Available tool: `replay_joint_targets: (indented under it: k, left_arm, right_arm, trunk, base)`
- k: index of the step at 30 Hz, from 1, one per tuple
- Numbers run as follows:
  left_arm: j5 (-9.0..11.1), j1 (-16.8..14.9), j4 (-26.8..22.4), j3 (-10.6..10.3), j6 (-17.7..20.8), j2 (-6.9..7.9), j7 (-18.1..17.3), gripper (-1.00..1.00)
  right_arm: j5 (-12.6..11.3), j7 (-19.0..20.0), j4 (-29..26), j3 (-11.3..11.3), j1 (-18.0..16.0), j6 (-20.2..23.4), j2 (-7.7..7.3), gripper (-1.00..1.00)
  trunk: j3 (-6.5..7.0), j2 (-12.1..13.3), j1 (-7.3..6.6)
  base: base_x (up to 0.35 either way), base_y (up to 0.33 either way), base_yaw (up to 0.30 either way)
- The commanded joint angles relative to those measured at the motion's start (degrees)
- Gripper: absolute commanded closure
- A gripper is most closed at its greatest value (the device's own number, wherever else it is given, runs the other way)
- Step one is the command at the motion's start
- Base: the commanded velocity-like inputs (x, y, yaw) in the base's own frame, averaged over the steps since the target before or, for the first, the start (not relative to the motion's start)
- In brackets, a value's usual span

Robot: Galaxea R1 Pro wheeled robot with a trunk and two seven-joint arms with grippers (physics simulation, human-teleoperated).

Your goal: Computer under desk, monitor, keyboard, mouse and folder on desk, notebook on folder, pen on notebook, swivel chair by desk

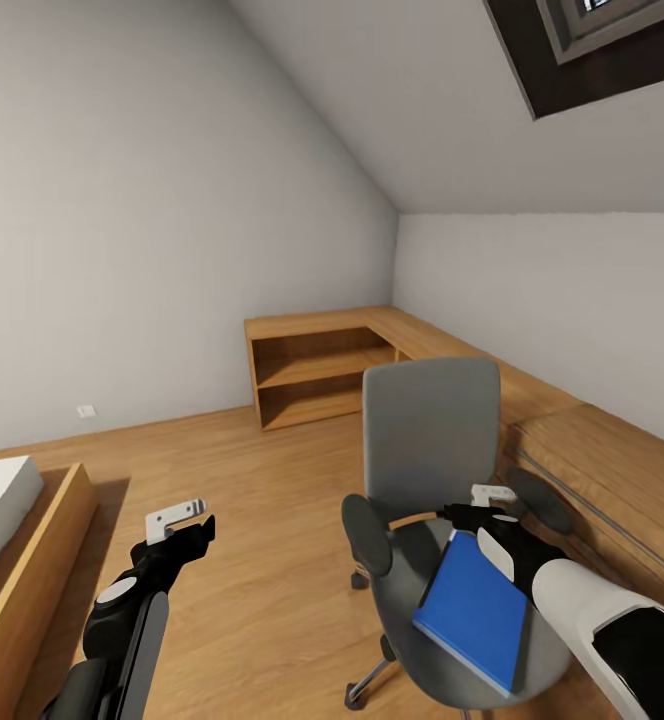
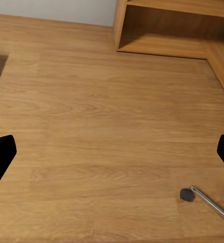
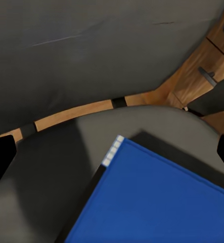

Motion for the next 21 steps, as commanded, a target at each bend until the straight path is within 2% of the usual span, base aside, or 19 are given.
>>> replay_joint_targets:
  k: [1,21]
  left_arm:
    - [0.3,0.0,-0.1,0.0,0.3,-0.04,0.3,-1.00]
    - [0.3,0.0,-0.1,0.1,0.2,0.04,0.3,-1.00]
  right_arm:
    - [-0.3,-0.4,-0.2,0.5,0.0,0.4,-0.05,-1.00]
    - [-0.3,-0.4,-0.2,0.7,0.0,0.5,0.20,-1.00]
  trunk:
    - [-0.24,-0.4,0.22]
    - [-3.84,-8.5,4.62]
  base:
    - [0.000,0.000,0.000]
    - [0.000,0.000,0.000]
